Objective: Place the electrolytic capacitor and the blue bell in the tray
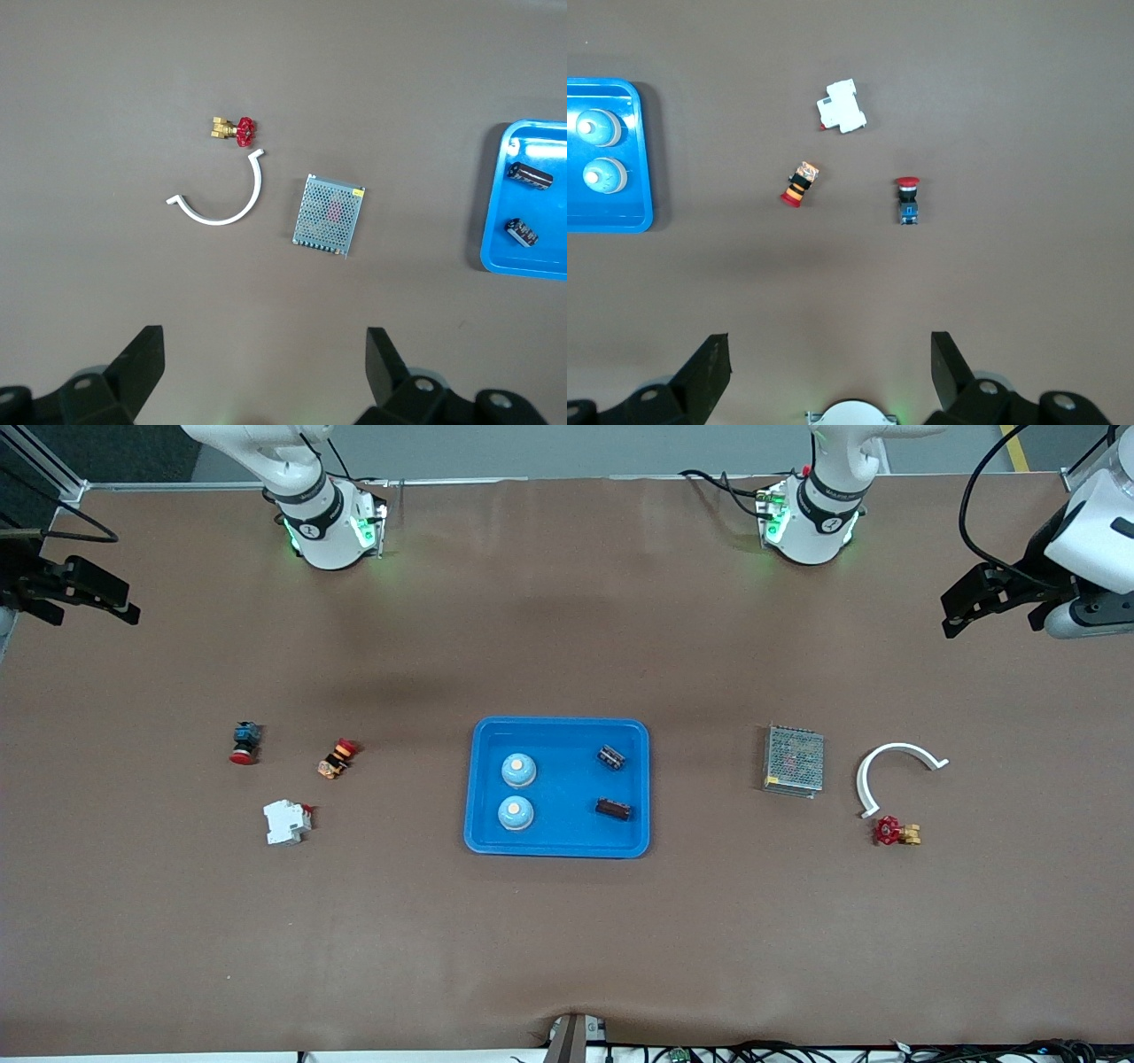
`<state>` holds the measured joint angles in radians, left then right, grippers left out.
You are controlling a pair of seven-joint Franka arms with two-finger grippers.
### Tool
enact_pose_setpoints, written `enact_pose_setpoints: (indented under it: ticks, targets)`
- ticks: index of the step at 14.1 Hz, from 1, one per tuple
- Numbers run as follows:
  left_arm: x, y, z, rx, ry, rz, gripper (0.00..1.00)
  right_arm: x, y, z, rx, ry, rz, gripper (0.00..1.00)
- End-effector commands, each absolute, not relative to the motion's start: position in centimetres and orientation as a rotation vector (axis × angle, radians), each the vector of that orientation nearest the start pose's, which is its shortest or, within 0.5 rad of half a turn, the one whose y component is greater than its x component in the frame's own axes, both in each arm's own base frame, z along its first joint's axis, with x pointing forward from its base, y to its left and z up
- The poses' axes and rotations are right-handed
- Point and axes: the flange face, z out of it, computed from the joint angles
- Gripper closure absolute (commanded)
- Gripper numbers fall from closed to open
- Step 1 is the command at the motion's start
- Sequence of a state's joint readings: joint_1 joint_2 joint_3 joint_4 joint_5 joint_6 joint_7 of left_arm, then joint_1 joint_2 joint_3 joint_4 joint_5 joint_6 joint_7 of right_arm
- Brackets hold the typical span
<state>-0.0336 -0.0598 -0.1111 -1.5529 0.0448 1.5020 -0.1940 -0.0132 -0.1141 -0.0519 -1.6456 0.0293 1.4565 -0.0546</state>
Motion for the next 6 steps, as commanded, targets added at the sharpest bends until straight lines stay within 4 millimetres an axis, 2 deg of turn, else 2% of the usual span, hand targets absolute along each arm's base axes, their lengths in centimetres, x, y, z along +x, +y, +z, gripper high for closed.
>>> enact_pose_setpoints:
  ticks: [1, 6]
  targets:
    - [52.6, -7.3, 66.5, -3.112, -0.056, -0.031, 0.0, 50.4, -4.1, 64.6, -3.117, -0.007, 0.089, 0.0]
    - [52.5, -7.2, 66.6, -3.113, -0.061, -0.026, 0.0, 52.0, -3.8, 65.3, -3.128, -0.008, 0.073, 0.0]
